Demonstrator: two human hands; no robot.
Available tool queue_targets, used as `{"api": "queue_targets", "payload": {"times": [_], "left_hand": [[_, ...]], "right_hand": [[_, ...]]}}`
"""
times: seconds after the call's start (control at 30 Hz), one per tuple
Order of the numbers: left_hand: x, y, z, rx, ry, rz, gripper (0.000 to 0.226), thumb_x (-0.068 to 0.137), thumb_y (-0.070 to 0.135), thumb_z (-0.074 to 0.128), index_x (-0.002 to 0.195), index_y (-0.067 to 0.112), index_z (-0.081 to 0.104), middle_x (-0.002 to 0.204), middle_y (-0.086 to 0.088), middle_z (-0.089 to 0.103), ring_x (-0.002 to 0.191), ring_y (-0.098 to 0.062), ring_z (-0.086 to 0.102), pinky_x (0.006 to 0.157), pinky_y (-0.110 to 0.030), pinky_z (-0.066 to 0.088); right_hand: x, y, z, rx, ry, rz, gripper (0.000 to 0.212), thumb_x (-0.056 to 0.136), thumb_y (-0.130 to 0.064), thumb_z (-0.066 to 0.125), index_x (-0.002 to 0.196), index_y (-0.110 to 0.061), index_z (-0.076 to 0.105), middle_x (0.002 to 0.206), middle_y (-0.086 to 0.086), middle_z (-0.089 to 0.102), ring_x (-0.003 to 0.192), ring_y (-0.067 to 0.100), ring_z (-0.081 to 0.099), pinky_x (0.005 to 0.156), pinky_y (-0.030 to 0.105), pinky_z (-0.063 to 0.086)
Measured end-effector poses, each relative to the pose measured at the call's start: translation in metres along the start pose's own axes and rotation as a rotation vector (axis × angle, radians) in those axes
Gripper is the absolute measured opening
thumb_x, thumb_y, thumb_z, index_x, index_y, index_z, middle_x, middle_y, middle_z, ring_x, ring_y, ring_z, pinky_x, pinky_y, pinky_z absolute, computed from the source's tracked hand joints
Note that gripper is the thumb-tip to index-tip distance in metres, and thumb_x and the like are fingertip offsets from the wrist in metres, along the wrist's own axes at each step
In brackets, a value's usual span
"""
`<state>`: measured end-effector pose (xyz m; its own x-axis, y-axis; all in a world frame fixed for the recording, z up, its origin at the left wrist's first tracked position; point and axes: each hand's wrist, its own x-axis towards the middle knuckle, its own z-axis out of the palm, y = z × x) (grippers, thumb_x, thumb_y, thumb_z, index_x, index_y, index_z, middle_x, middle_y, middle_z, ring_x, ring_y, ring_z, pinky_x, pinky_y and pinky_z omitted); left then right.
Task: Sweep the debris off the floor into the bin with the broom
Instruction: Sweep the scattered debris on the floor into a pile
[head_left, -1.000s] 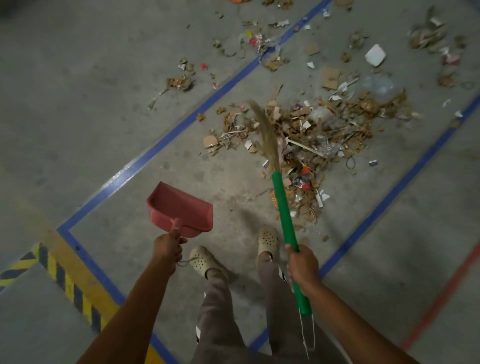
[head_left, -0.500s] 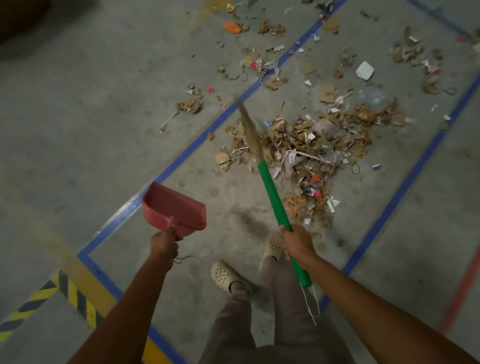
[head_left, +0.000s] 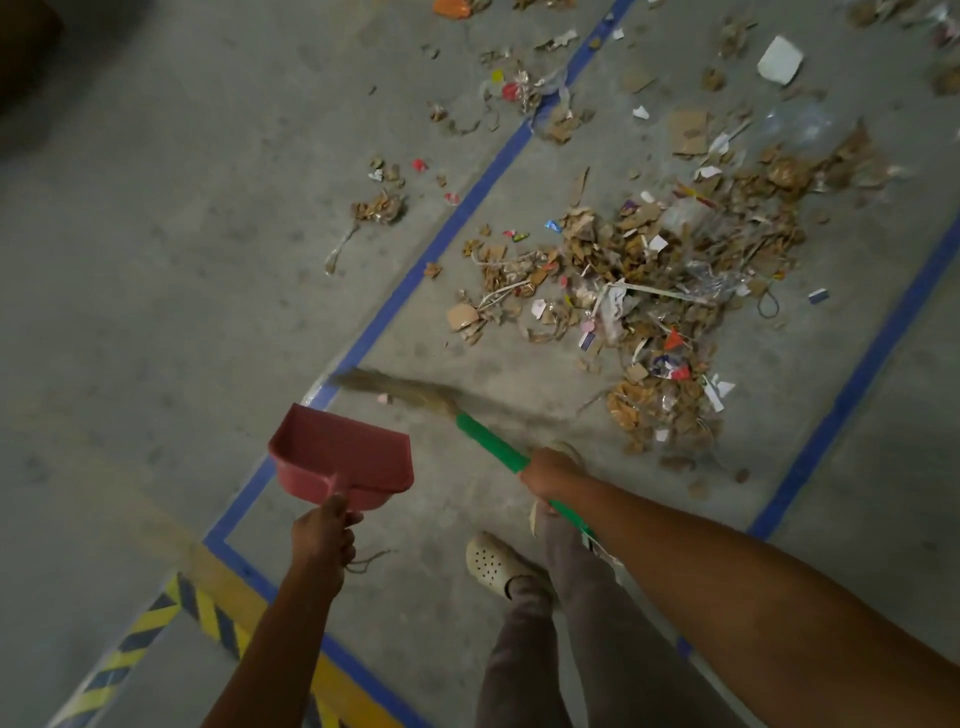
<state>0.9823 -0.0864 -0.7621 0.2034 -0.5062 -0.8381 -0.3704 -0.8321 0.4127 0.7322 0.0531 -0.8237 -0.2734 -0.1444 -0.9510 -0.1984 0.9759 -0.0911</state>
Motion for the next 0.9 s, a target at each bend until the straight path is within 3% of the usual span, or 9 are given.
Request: {"api": "queue_targets", "payload": {"times": [0.03,0.17,0.3,0.43,0.53,0.63,0.77,0.9], "left_hand": [[0.003,0.006,0.005,0.004,-0.001,0.001,0.028,0.098,0.030,0.060,0.088,0.003,0.057,0.073,-0.011,0.054,0.033,-0.005,0.029,0.034,-0.016,0.023],[0.016,0.030,0.033,0.038,-0.029,0.009,0.024,0.099,0.025,0.058,0.086,0.005,0.058,0.073,-0.011,0.054,0.032,-0.005,0.030,0.035,-0.014,0.023],[0.018,0.055,0.064,0.078,-0.068,0.034,0.029,0.098,0.026,0.058,0.080,0.004,0.055,0.072,-0.012,0.054,0.033,-0.006,0.031,0.036,-0.013,0.023],[0.013,0.075,0.089,0.095,-0.103,0.060,0.031,0.099,0.026,0.058,0.075,0.007,0.050,0.078,-0.014,0.055,0.033,-0.006,0.030,0.036,-0.014,0.021],[0.008,0.085,0.102,0.124,-0.129,0.073,0.031,0.099,0.026,0.058,0.077,0.006,0.050,0.077,-0.014,0.056,0.035,-0.007,0.030,0.038,-0.015,0.022],[0.008,0.093,0.104,0.135,-0.163,0.082,0.032,0.099,0.028,0.059,0.077,0.007,0.051,0.076,-0.013,0.057,0.036,-0.007,0.030,0.037,-0.015,0.022],[0.014,0.105,0.093,0.161,-0.215,0.090,0.031,0.100,0.027,0.054,0.076,0.008,0.051,0.076,-0.012,0.056,0.040,-0.008,0.030,0.035,-0.016,0.024],[0.020,0.121,0.068,0.180,-0.283,0.121,0.034,0.100,0.031,0.056,0.075,0.008,0.050,0.075,-0.011,0.053,0.035,-0.006,0.029,0.034,-0.015,0.022]], "right_hand": [[0.010,0.004,-0.007,0.030,0.017,0.025,0.027,0.099,-0.023,0.055,0.111,0.000,0.063,0.081,0.010,0.070,0.073,0.025,0.074,0.065,0.036,0.062],[0.039,0.022,-0.041,0.275,0.122,0.120,0.034,0.099,-0.032,0.055,0.109,-0.001,0.062,0.085,0.010,0.070,0.060,0.021,0.065,0.049,0.029,0.051],[0.056,0.044,-0.064,0.568,0.263,0.221,0.044,0.096,-0.040,0.058,0.108,0.002,0.063,0.095,0.017,0.073,0.079,0.032,0.073,0.072,0.043,0.062],[0.043,0.059,-0.079,0.738,0.391,0.250,0.038,0.098,-0.041,0.054,0.097,-0.004,0.060,0.088,0.017,0.070,0.072,0.031,0.070,0.068,0.044,0.061],[0.032,0.073,-0.075,0.785,0.421,0.275,0.040,0.096,-0.045,0.053,0.095,-0.006,0.063,0.084,0.017,0.071,0.065,0.031,0.069,0.063,0.045,0.061],[0.015,0.078,-0.063,0.750,0.478,0.261,0.044,0.093,-0.051,0.050,0.097,-0.009,0.063,0.087,0.017,0.070,0.073,0.035,0.069,0.066,0.049,0.060],[-0.037,0.059,-0.059,0.699,0.526,0.260,0.037,0.101,-0.040,0.048,0.108,-0.006,0.062,0.100,0.018,0.067,0.089,0.036,0.066,0.066,0.033,0.045],[-0.067,0.040,-0.050,0.714,0.589,0.258,0.039,0.102,-0.040,0.046,0.113,-0.006,0.061,0.101,0.018,0.068,0.088,0.035,0.066,0.065,0.032,0.043]]}}
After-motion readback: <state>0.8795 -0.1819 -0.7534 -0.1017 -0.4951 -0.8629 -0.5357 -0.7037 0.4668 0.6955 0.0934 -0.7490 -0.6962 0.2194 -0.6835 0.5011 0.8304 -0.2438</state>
